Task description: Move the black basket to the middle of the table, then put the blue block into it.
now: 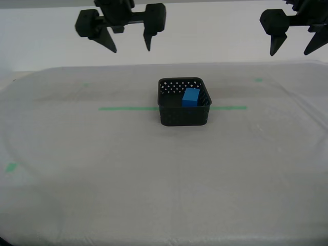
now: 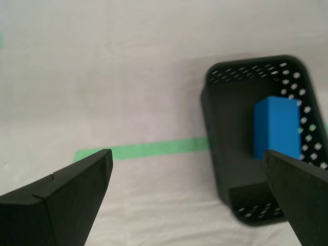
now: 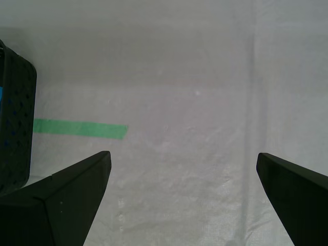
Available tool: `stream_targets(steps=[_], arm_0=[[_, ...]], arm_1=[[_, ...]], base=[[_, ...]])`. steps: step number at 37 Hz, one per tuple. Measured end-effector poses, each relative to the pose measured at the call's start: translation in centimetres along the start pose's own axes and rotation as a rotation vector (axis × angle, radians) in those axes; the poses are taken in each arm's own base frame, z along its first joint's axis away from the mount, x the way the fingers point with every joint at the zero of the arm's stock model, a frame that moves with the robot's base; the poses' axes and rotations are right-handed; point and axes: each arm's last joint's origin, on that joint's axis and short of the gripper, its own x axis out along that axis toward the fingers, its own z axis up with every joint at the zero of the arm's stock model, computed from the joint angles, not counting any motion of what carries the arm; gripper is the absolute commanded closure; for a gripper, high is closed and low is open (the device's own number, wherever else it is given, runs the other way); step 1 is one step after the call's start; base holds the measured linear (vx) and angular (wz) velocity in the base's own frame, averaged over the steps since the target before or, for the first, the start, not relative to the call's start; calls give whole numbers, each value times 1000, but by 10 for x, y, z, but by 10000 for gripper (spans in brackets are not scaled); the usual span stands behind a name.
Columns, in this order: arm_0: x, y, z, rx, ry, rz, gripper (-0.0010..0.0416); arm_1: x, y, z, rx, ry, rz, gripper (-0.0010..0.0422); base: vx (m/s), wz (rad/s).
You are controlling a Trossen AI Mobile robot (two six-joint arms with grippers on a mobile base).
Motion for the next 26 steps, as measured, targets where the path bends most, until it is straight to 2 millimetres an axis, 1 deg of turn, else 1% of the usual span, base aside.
stream_targets(steps=[5, 10, 18, 22, 26], arm_0=[[0, 0, 0, -1, -4, 1, 7], [0, 0, 1, 0, -5, 0, 7], [0, 0, 0, 0, -5, 0, 7], [0, 0, 0, -1, -5, 1, 7], [0, 0, 1, 0, -6, 1, 7]], arm_1=[[-11, 21, -16, -9, -20, 15, 11], [-25, 40, -33, -20, -108, 23, 11], [-39, 71, -63, -42, -224, 30, 12], [-42, 85, -70, -34, -257, 56, 12], [-41, 99, -71, -31, -258, 90, 12]], base=[[0, 0], [0, 0], [0, 0], [0, 0], [0, 0]])
